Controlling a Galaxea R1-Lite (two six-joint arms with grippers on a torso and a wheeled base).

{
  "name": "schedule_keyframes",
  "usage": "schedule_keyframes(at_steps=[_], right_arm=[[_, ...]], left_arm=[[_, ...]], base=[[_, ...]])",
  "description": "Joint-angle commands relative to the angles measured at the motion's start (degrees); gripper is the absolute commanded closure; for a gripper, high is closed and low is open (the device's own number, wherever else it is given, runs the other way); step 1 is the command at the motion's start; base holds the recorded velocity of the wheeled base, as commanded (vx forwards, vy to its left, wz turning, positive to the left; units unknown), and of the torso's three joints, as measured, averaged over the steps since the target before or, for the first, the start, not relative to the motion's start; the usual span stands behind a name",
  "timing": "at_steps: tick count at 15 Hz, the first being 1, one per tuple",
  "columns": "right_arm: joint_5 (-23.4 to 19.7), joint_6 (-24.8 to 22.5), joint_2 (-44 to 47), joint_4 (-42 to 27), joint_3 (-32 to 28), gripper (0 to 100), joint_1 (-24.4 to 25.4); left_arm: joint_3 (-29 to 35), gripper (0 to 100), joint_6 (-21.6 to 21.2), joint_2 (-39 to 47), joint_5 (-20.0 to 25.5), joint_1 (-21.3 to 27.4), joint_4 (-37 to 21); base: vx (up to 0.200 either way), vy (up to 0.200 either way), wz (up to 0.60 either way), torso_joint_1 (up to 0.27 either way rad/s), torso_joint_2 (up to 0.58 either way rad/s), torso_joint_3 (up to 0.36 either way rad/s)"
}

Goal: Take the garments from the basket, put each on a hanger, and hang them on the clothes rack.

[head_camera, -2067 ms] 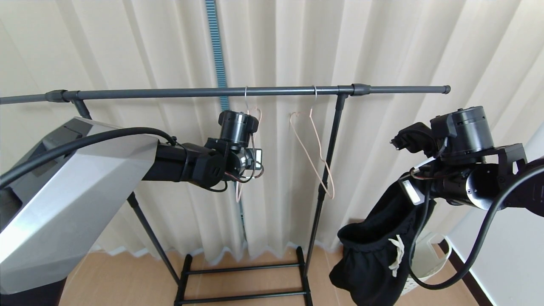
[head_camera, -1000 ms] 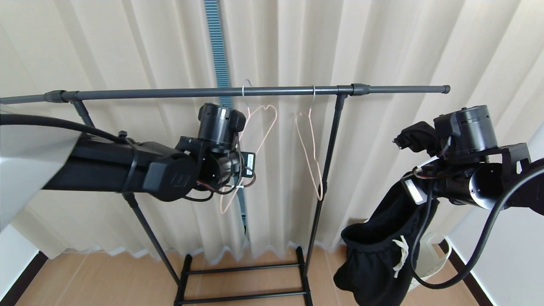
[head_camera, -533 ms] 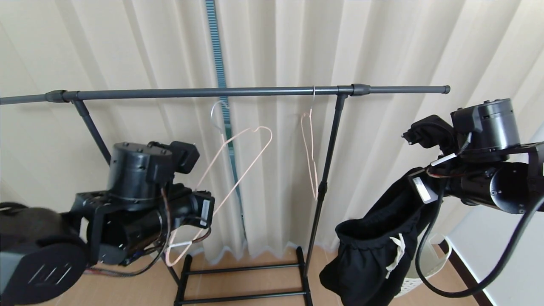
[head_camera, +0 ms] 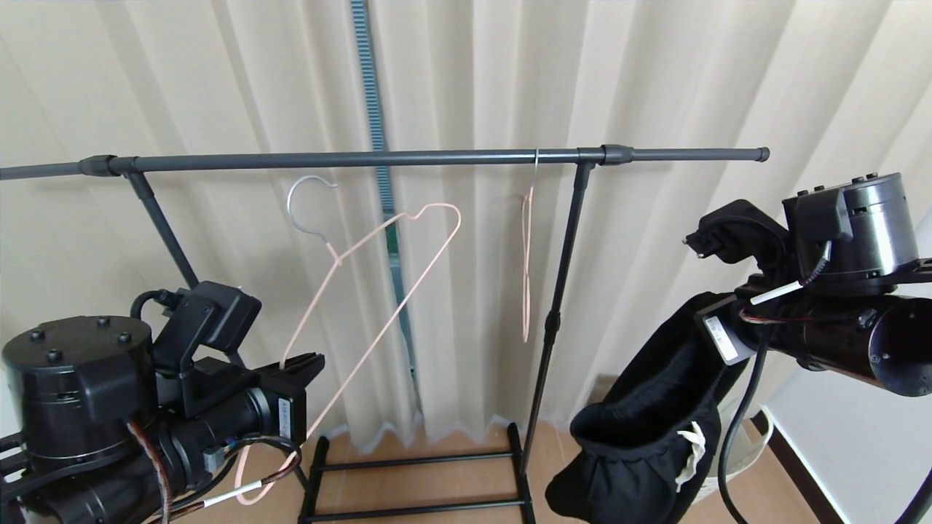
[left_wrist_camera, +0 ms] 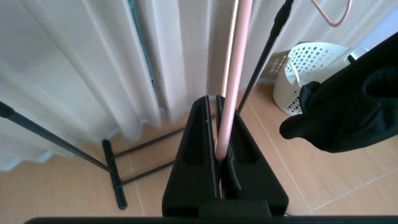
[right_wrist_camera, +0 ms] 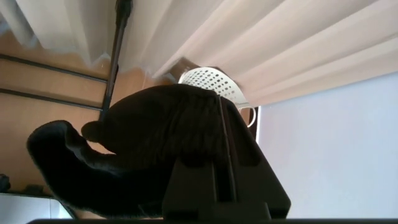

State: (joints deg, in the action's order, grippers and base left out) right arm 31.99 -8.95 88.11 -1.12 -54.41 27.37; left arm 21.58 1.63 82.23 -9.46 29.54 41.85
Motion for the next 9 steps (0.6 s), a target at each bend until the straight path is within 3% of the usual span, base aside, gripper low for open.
schedule_keyframes(at_steps=[1, 2, 5, 7, 9], right_arm=[[0.09, -0.02, 0.66, -0.02, 0.27, 100, 0.23], [0.09, -0.02, 1.01, -0.02, 0.27, 100, 0.49], [0.09, -0.02, 1.45, -0.02, 0.27, 100, 0.49], [0.00, -0.02, 1.71, -0.02, 0.27, 100, 0.49], [0.09, -0.02, 2.41, 0.07, 0.27, 100, 0.49]], left_arm=[[-0.75, 100, 0.04, -0.31, -0.03, 0.17, 0.25], [-0.84, 100, 0.04, -0.31, -0.03, 0.17, 0.25], [-1.01, 100, 0.04, -0.14, -0.03, 0.17, 0.34], [-1.01, 100, 0.04, 0.04, -0.03, 0.17, 0.43], [-1.10, 100, 0.04, 0.22, -0.03, 0.17, 0.34]], base=[[0.000, 0.000, 0.00, 0.000, 0.00, 0.000], [0.000, 0.000, 0.00, 0.000, 0.00, 0.000], [-0.200, 0.200, 0.00, 0.004, 0.00, 0.004], [0.000, 0.200, 0.00, 0.007, 0.00, 0.002], [0.000, 0.000, 0.00, 0.000, 0.00, 0.000]])
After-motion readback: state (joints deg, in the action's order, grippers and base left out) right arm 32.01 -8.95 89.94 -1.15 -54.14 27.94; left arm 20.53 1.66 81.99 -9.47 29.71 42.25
